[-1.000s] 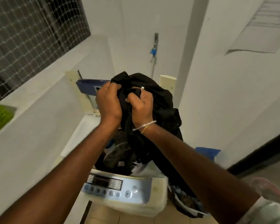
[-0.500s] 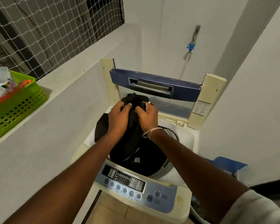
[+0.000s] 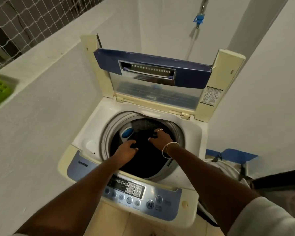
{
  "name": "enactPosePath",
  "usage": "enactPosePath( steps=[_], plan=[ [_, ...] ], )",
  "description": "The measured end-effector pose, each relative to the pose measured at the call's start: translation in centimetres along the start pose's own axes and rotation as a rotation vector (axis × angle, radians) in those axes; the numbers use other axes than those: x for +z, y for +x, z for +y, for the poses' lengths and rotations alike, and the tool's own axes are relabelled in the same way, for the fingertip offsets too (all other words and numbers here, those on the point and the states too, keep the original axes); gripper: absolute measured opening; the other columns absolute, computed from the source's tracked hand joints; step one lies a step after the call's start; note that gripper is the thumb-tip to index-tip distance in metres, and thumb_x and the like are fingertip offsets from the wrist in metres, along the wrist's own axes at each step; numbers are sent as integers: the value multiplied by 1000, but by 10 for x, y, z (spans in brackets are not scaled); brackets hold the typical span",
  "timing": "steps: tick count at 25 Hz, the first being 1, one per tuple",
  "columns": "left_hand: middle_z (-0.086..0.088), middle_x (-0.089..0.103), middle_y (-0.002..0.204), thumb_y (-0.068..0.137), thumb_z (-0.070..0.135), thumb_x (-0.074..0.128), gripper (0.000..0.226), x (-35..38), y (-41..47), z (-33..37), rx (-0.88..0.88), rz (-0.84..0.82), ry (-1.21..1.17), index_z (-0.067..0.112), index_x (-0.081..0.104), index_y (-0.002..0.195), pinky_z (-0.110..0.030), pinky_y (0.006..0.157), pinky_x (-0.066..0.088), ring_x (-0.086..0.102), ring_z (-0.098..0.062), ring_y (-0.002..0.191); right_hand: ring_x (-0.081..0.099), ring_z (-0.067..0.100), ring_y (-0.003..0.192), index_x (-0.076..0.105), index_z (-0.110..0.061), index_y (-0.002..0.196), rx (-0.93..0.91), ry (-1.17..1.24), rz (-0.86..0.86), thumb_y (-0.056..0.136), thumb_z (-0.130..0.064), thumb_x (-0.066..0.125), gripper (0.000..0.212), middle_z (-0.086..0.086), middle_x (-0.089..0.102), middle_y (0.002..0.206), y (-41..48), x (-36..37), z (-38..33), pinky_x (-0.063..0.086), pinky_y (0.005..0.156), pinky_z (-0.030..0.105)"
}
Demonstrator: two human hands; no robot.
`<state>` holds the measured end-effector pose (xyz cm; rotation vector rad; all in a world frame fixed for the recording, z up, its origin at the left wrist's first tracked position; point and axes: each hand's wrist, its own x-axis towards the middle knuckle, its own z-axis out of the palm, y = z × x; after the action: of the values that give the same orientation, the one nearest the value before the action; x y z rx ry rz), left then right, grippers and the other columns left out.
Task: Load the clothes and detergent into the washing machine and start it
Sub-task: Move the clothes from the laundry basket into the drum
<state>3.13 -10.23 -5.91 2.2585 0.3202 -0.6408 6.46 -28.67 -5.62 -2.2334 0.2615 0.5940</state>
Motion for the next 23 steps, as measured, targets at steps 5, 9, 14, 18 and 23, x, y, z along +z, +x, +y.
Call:
enactPosePath(
  steps=[5,9,14,18,23],
  plan=[
    [2,70,102,98,23,60,21,37,-29,81,324,254,-104,19,63,119,-26,87,50,67,-17,98,65,20,99,62,-14,119,-147,146,277,92,-30,63,31,4,71,103,-44,-53,13,43,85,22],
    [9,66,88,102,34,53,8,102,-55,158,558,388,-195,26,56,102,-25,71,52,64,-4,81,62,8,70,62,-25,99,-184,253,520,94,-40,58,16,-12,64,74,-80,-98,60,49,65,25],
    [10,63,87,106,34,46,11,204,-58,208,647,285,-133,26,52,101,-27,72,52,62,-3,80,60,7,62,59,-26,96,-81,302,665,94,-47,55,21,-10,60,66,-91,-138,152,50,58,26],
    [9,62,86,107,33,42,15,280,-52,221,666,181,-73,27,52,98,-24,69,50,60,-3,78,59,8,61,58,-22,95,0,321,657,95,-42,55,21,-9,59,66,-88,-160,231,48,57,26],
    [8,59,77,106,43,33,29,375,-8,189,586,182,-10,26,54,94,-26,66,49,59,-6,70,65,15,73,60,-16,93,101,216,544,95,-35,55,20,0,67,76,-57,-150,343,51,69,28]
  ],
)
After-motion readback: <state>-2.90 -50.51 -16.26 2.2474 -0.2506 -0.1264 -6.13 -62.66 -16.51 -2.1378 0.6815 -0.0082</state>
